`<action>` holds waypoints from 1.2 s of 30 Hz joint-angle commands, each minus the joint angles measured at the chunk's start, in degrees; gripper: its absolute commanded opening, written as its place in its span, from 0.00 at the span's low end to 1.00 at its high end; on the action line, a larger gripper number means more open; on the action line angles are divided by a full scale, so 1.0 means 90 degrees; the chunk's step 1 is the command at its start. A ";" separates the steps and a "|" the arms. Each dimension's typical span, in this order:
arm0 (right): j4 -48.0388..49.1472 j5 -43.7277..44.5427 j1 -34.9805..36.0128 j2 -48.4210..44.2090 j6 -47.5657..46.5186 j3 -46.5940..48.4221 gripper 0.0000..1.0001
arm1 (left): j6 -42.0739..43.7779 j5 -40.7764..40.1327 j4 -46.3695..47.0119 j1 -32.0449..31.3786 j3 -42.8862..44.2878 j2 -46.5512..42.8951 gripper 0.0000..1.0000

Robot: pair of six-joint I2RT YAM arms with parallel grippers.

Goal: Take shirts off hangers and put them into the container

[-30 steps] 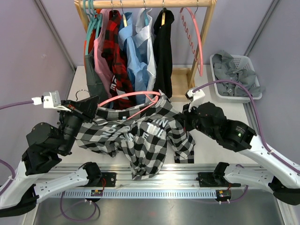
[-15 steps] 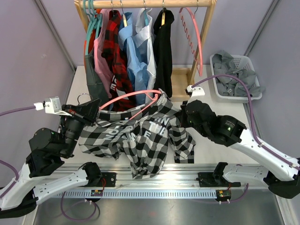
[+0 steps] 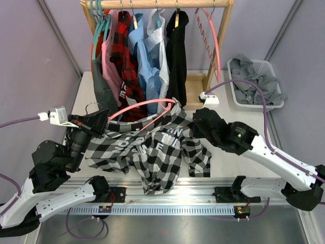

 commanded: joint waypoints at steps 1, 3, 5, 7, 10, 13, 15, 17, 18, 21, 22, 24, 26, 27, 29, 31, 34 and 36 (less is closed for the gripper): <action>-0.2589 0.1635 -0.0259 0.0268 -0.0085 -0.0183 0.00 | 0.0186 -0.1360 0.2394 0.0189 0.0602 -0.0706 0.00; -0.2580 0.1567 -0.0259 0.0424 -0.0124 -0.0202 0.00 | 0.0206 -0.1350 0.2404 0.0189 0.0612 -0.0716 0.00; -0.2502 0.1412 -0.0259 0.0473 -0.0191 -0.0232 0.00 | 0.0225 -0.1330 0.2374 0.0189 0.0641 -0.0726 0.00; -0.2375 0.1274 -0.0249 0.0454 -0.0260 -0.0280 0.00 | 0.0225 -0.1311 0.2374 0.0199 0.0631 -0.0755 0.00; -0.2277 0.1040 -0.0269 0.0454 -0.0339 -0.0310 0.00 | 0.0303 -0.1155 0.2598 0.0219 0.0544 -0.0882 0.00; -0.2257 0.0981 -0.0269 0.0483 -0.0348 -0.0349 0.00 | 0.0420 -0.0950 0.2979 0.0267 0.0417 -0.0989 0.00; -0.2277 0.0971 -0.0278 0.0503 -0.0309 -0.0339 0.00 | 0.0528 -0.0842 0.3300 0.0306 0.0310 -0.1068 0.00; -0.2257 0.0961 -0.0278 0.0503 -0.0270 -0.0349 0.00 | 0.0586 -0.0715 0.3380 0.0326 0.0329 -0.1049 0.00; -0.2257 0.0971 -0.0288 0.0503 -0.0270 -0.0339 0.00 | 0.0587 -0.0705 0.3370 0.0346 0.0387 -0.1019 0.00; -0.2248 0.0981 -0.0288 0.0493 -0.0289 -0.0281 0.00 | 0.0499 -0.0647 0.3108 0.0346 0.0533 -0.0844 0.00; -0.2228 0.0981 -0.0288 0.0483 -0.0319 -0.0242 0.00 | 0.0383 -0.0627 0.3039 0.0346 0.0534 -0.0804 0.00; -0.2189 0.0923 -0.0278 0.0464 -0.0387 -0.0193 0.00 | 0.0236 -0.0482 0.2931 0.0346 0.0456 -0.0688 0.00; -0.1955 0.0592 -0.0278 0.0406 -0.0640 -0.0173 0.00 | -0.0076 -0.0383 0.2689 0.0346 0.0455 -0.0561 0.00; -0.1868 0.0445 -0.0278 0.0376 -0.0757 -0.0173 0.00 | -0.0203 -0.0160 0.2658 0.0346 0.0427 -0.0396 0.00; -0.1584 -0.0041 -0.0288 0.0240 -0.1011 -0.0154 0.00 | -0.0524 0.0055 0.2599 0.0346 0.0319 -0.0258 0.00; -0.1215 -0.0830 -0.0288 0.0084 -0.1391 -0.0183 0.00 | -0.0915 0.0582 0.2832 0.0346 0.0095 -0.0112 0.00; -0.1211 -0.1255 -0.0278 -0.0093 -0.1598 -0.0057 0.00 | -0.1617 0.1197 0.3066 0.0346 -0.0159 0.0132 0.00; -0.1368 -0.1265 -0.0288 -0.0005 -0.1647 0.0022 0.00 | -0.1960 0.1752 0.3564 0.0346 -0.0462 0.0269 0.00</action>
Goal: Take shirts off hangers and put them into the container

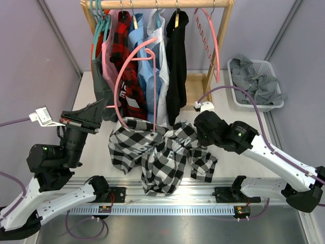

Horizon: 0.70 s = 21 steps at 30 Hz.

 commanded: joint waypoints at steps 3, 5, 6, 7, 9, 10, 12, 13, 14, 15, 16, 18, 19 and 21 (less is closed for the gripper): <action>-0.0424 -0.0724 -0.0067 -0.0005 -0.0649 0.0156 0.00 | -0.1631 0.1584 0.2429 0.0037 -0.0539 0.0494 0.00; -0.0375 -0.0911 -0.0067 -0.0063 -0.0660 0.0126 0.00 | -0.1945 0.1782 0.2761 0.0037 -0.0598 0.0738 0.00; -0.0366 -0.0940 -0.0067 -0.0102 -0.0660 0.0107 0.00 | -0.1984 0.1841 0.2821 0.0037 -0.0637 0.0788 0.00; -0.0356 -0.0941 -0.0077 -0.0132 -0.0660 0.0107 0.00 | -0.2042 0.1822 0.2793 0.0037 -0.0647 0.0856 0.00; -0.0395 -0.0921 -0.0067 -0.0210 -0.0660 0.0116 0.00 | -0.2053 0.1880 0.2754 0.0037 -0.0599 0.0973 0.00; -0.0463 -0.0853 -0.0077 -0.0229 -0.0660 0.0146 0.00 | -0.2014 0.1938 0.2734 0.0037 -0.0559 0.1012 0.00; -0.0657 -0.0639 -0.0067 -0.0259 -0.0611 0.0224 0.00 | -0.1926 0.2094 0.2569 0.0037 -0.0297 0.1158 0.00; -0.0717 -0.0387 -0.0067 -0.0288 -0.0592 0.0311 0.00 | -0.1878 0.2105 0.2413 0.0037 -0.0257 0.1179 0.00; -0.0756 -0.0326 -0.0077 -0.0288 -0.0591 0.0350 0.00 | -0.1829 0.2134 0.2470 0.0037 -0.0266 0.1169 0.00; -0.0776 -0.0325 -0.0067 -0.0288 -0.0601 0.0390 0.00 | -0.1790 0.2153 0.2528 0.0037 -0.0285 0.1092 0.00; -0.0785 -0.0383 -0.0067 -0.0288 -0.0611 0.0400 0.00 | -0.1760 0.2125 0.2655 0.0037 -0.0373 0.1033 0.00; -0.0756 -0.0559 -0.0077 -0.0220 -0.0650 0.0342 0.00 | -0.1672 0.1979 0.2812 0.0037 -0.0490 0.0887 0.00; -0.0776 -0.0647 -0.0067 -0.0152 -0.0650 0.0283 0.00 | -0.1479 0.1891 0.2773 0.0037 -0.0510 0.0760 0.00; -0.0718 -0.0861 -0.0077 -0.0142 -0.0669 0.0176 0.00 | -0.0914 0.1248 0.2589 0.0028 -0.0481 0.0536 0.00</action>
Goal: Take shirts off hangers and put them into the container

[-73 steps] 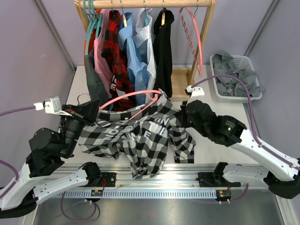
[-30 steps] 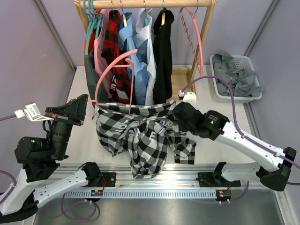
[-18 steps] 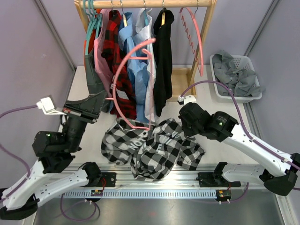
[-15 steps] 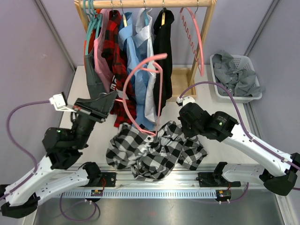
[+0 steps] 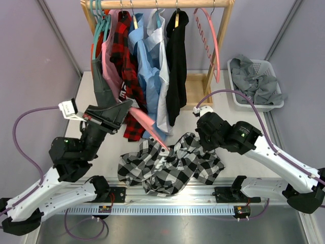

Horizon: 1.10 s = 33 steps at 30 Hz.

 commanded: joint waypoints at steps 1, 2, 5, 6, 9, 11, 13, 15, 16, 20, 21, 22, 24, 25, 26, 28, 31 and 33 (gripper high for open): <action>0.0053 -0.0275 -0.0043 -0.0044 -0.0133 0.0037 0.00 | 0.0704 -0.0956 0.0430 0.0008 0.0197 -0.0437 0.00; 0.0062 -0.0323 -0.0043 -0.0074 -0.0133 0.0027 0.00 | 0.0947 -0.1500 0.0418 0.0008 0.0129 -0.0457 0.00; 0.0043 -0.0402 -0.0043 -0.0201 -0.0181 0.0085 0.00 | 0.1437 -0.2177 0.0281 0.0008 -0.0037 -0.0389 0.00; 0.0014 -0.0479 -0.0043 -0.0201 -0.0191 0.0124 0.00 | 0.1535 -0.2228 0.0358 0.0018 -0.0105 -0.0350 0.00; 0.0111 -0.0859 -0.0043 -0.0289 -0.0289 0.0163 0.00 | 0.1652 -0.2395 0.0574 0.0008 -0.0233 -0.0145 0.00; 0.0082 -0.0842 -0.0052 -0.0338 -0.0260 0.0193 0.00 | 0.1692 -0.2395 0.0447 0.0008 -0.0059 0.0079 0.00; -0.0064 -0.0521 -0.0052 -0.0338 -0.0221 0.0290 0.32 | 0.1701 -0.2249 0.0059 0.0008 0.0137 0.0226 0.00; -0.0229 -0.0053 -0.0052 -0.0367 -0.0133 0.0494 0.65 | 0.1779 -0.1908 -0.0468 0.0008 0.0729 0.0577 0.00; -0.0269 0.0046 -0.0053 -0.0435 -0.0123 0.0611 0.72 | 0.1828 -0.1761 -0.1090 0.0008 0.0946 0.0752 0.00; -0.0542 0.0603 -0.0043 -0.0669 -0.0055 0.1460 0.98 | 0.2052 -0.1030 -0.2559 -0.0050 0.1924 0.1446 0.00; -0.0620 0.0739 -0.0043 -0.0728 -0.0084 0.1830 0.98 | 0.2140 -0.1027 -0.2861 -0.0089 0.2002 0.1563 0.00; -0.0669 0.0740 -0.0052 -0.0815 -0.0113 0.2007 0.98 | 0.2247 -0.1027 -0.2902 -0.0215 0.2032 0.1584 0.00; -0.0864 0.0828 -0.0043 -0.0836 -0.0172 0.2544 0.98 | 0.2502 -0.1047 -0.3329 -0.0314 0.2217 0.1710 0.00; -0.0942 0.0828 -0.0043 -0.0807 -0.0191 0.2711 0.98 | 0.2570 -0.1076 -0.3574 -0.0401 0.2527 0.1982 0.00; -0.1011 0.0819 -0.0052 -0.0787 -0.0201 0.2877 0.98 | 0.2668 -0.1057 -0.3770 -0.0450 0.2695 0.2120 0.00; -0.1167 0.0799 -0.0043 -0.0699 -0.0260 0.3345 0.98 | 0.2912 -0.1037 -0.4395 -0.0664 0.3095 0.2587 0.00; -0.1256 0.0517 -0.0043 -0.0543 -0.0348 0.3795 0.98 | 0.3234 -0.1435 -0.4787 -0.1124 0.3224 0.3018 0.00; -0.1227 0.0156 -0.0043 -0.0436 -0.0396 0.3981 0.98 | 0.3420 -0.1739 -0.4904 -0.1416 0.3195 0.3166 0.00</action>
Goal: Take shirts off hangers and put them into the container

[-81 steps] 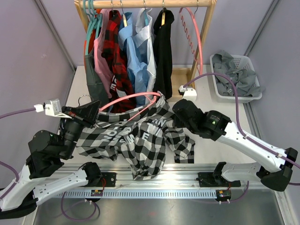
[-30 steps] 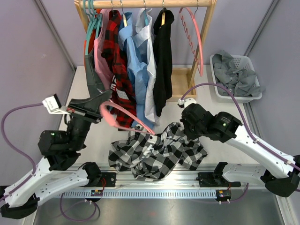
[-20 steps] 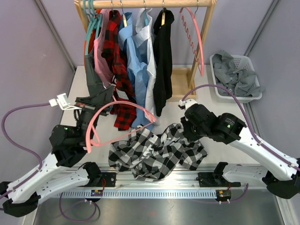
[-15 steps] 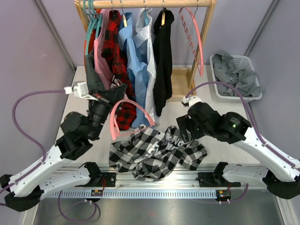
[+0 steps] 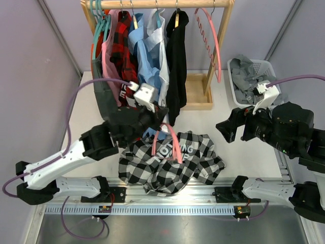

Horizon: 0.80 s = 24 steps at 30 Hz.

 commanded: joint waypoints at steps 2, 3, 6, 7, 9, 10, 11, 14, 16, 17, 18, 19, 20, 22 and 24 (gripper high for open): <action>-0.0185 -0.0538 -0.0031 0.0407 -0.0217 0.0365 0.98 | 0.0703 -0.0731 -0.0679 -0.0502 0.0174 0.0500 0.00; -0.0194 -0.0587 -0.0031 0.0446 -0.0227 0.0415 0.98 | 0.0772 -0.0896 -0.0738 -0.0590 0.0164 0.0598 0.00; -0.0292 -0.0743 -0.0040 0.0544 -0.0266 0.0669 0.98 | 0.1075 -0.1677 -0.0836 -0.1010 0.0038 0.1027 0.00; -0.0302 -0.0812 -0.0031 0.0564 -0.0266 0.0708 0.99 | 0.1114 -0.1834 -0.0855 -0.1049 -0.0002 0.1106 0.00; -0.0302 -0.1104 -0.0040 0.0612 -0.0237 0.0718 0.98 | 0.1211 -0.2196 -0.0778 -0.1108 -0.0109 0.1301 0.00; -0.0302 -0.1212 -0.0031 0.0632 -0.0227 0.0708 0.98 | 0.1231 -0.2371 -0.0758 -0.1108 -0.0129 0.1331 0.00; -0.0292 -0.1348 -0.0031 0.0652 -0.0217 0.0670 0.98 | 0.1318 -0.2392 -0.0623 -0.1118 -0.0216 0.1351 0.00; -0.0224 -0.1621 -0.0031 0.0642 -0.0207 0.0485 0.98 | 0.1446 -0.2431 -0.0349 -0.1108 -0.0295 0.1322 0.00; -0.0146 -0.1846 -0.0040 0.0603 -0.0197 0.0328 0.98 | 0.1446 -0.2402 -0.0290 -0.1108 -0.0276 0.1253 0.00; -0.0010 -0.2108 -0.0031 0.0564 -0.0207 0.0066 0.97 | 0.1456 -0.2373 -0.0260 -0.1108 -0.0266 0.1214 0.00; 0.0039 -0.2188 -0.0031 0.0525 -0.0226 -0.0072 0.97 | 0.1466 -0.2334 -0.0221 -0.1108 -0.0247 0.1166 0.00; 0.0069 -0.2189 -0.0040 0.0496 -0.0236 -0.0208 0.97 | 0.1475 -0.2266 -0.0211 -0.1118 -0.0227 0.1068 0.00; 0.0156 -0.2383 -0.0031 0.0486 -0.0265 -0.0500 0.97 | 0.1524 -0.2217 -0.0172 -0.1109 -0.0188 0.1000 0.00; 0.0283 -0.2482 -0.0031 0.0418 -0.0392 -0.0900 0.96 | 0.1544 -0.2013 -0.0162 -0.1108 -0.0139 0.0815 0.00; 0.0381 -0.2512 -0.0040 0.0359 -0.0470 -0.1098 0.97 | 0.1534 -0.1759 -0.0250 -0.1108 -0.0003 0.0687 0.00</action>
